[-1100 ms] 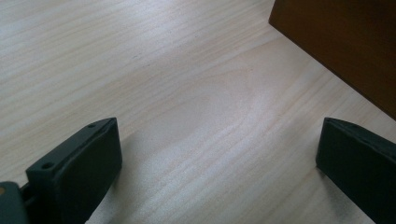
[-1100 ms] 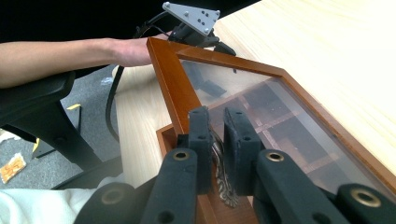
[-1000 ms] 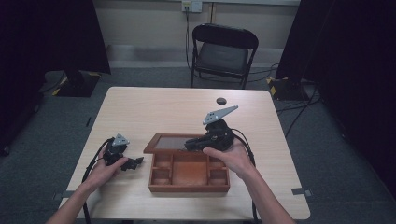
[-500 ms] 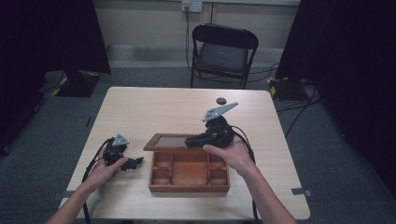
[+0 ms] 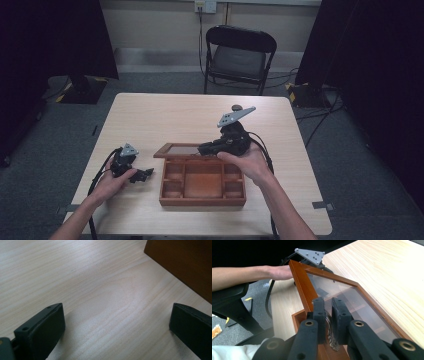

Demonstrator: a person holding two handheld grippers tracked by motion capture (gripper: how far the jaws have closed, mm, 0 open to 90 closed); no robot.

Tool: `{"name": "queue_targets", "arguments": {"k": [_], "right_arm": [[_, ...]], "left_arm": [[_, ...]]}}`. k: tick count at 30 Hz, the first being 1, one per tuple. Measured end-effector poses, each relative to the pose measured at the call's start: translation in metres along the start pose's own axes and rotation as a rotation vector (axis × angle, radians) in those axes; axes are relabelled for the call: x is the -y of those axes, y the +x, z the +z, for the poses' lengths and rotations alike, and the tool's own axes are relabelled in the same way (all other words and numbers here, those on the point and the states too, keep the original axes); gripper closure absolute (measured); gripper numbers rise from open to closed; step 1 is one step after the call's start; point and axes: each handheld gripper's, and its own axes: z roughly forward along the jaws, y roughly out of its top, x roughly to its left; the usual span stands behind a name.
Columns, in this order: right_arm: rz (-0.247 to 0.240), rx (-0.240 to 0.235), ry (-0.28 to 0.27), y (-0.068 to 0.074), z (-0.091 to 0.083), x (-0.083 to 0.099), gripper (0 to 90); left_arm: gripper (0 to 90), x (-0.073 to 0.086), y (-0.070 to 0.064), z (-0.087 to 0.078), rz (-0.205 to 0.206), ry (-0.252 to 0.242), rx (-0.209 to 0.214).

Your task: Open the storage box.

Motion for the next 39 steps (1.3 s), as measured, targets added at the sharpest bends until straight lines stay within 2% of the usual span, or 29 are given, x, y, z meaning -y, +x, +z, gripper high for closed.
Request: {"name": "queue_targets", "arguments": {"k": [11, 25, 39], "right_arm": [[0.01, -0.003, -0.01, -0.002, -0.001, -0.002, 82.6], [0.012, 0.02, -0.02, -0.005, -0.003, -0.008, 82.6], [0.035, 0.011, -0.026, -0.008, -0.003, -0.01, 82.6]], "left_arm": [[0.0, 0.0, 0.0, 0.0, 0.0, 0.0, 0.0], [0.0, 0.0, 0.0, 0.0, 0.004, 0.0, 0.0], [0.0, 0.0, 0.0, 0.0, 0.004, 0.001, 0.0]]}}
